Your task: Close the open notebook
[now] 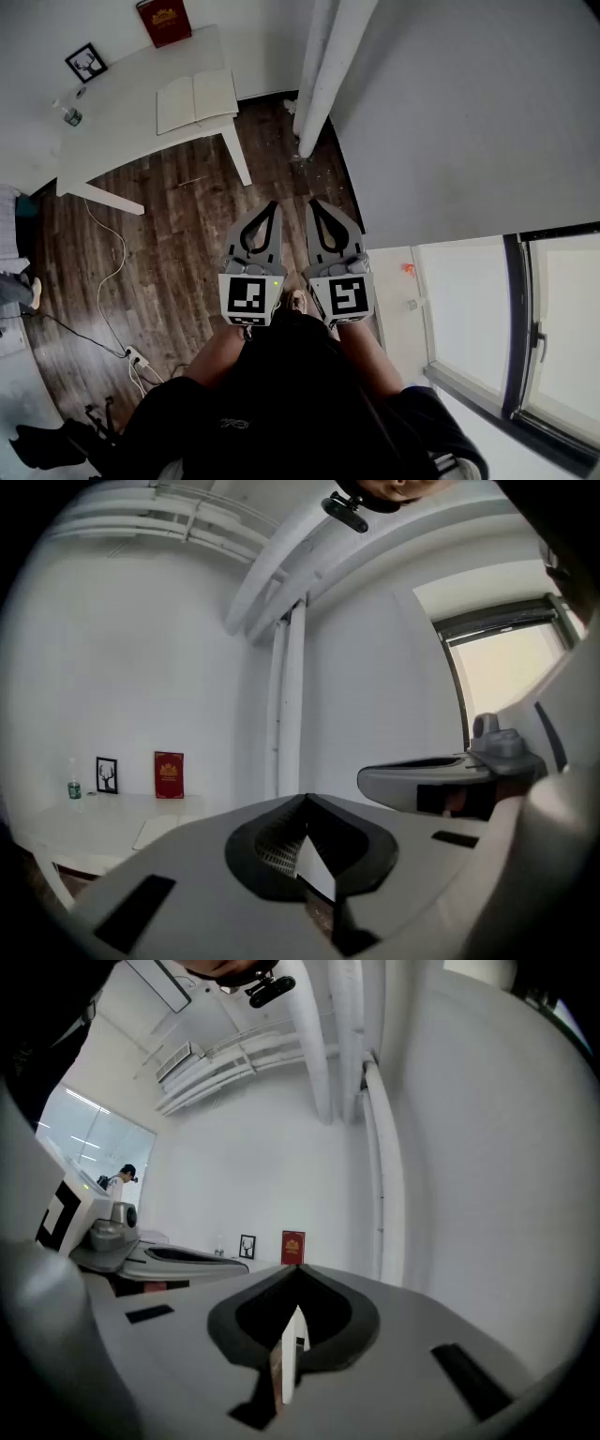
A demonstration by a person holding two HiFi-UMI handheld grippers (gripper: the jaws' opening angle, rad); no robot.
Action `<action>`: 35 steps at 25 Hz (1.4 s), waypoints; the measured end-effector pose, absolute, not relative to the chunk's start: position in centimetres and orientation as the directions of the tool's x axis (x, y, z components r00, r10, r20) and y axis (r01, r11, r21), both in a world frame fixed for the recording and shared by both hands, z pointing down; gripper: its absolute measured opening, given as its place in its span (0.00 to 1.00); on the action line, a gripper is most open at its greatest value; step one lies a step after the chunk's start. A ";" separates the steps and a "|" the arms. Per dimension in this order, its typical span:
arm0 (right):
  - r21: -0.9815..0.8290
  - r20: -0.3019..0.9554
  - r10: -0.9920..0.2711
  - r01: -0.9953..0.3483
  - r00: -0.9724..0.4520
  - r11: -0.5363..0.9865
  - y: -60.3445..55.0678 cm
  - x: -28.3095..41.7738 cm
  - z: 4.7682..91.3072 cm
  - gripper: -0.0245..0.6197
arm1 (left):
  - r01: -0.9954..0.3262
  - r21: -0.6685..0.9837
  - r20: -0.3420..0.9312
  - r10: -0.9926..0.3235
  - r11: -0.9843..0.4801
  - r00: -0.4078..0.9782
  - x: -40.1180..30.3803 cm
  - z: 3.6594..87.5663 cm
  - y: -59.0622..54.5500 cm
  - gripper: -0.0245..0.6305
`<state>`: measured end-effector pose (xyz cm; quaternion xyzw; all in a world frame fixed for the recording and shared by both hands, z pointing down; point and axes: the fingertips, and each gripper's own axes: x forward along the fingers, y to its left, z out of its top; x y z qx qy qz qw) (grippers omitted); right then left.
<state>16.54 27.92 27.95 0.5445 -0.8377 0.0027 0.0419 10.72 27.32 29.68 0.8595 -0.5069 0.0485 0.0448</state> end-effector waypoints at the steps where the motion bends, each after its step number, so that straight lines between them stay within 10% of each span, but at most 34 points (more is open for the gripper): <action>1: 0.049 0.071 -0.911 -0.910 -0.407 0.411 27.8 16.1 28.1 0.07 | -0.879 0.025 0.128 -0.870 -0.477 0.476 10.2 29.8 27.3 0.04; 21: 0.059 0.124 -0.610 -0.607 -0.783 0.792 28.7 -7.1 31.2 0.07 | -0.991 0.082 0.184 -0.975 -0.109 0.122 -12.3 33.6 29.6 0.04; 35: 0.138 0.179 -0.600 -0.584 -0.780 0.800 26.9 -13.1 32.4 0.07 | -0.981 0.151 0.177 -0.973 -0.124 0.150 -18.6 34.9 27.4 0.04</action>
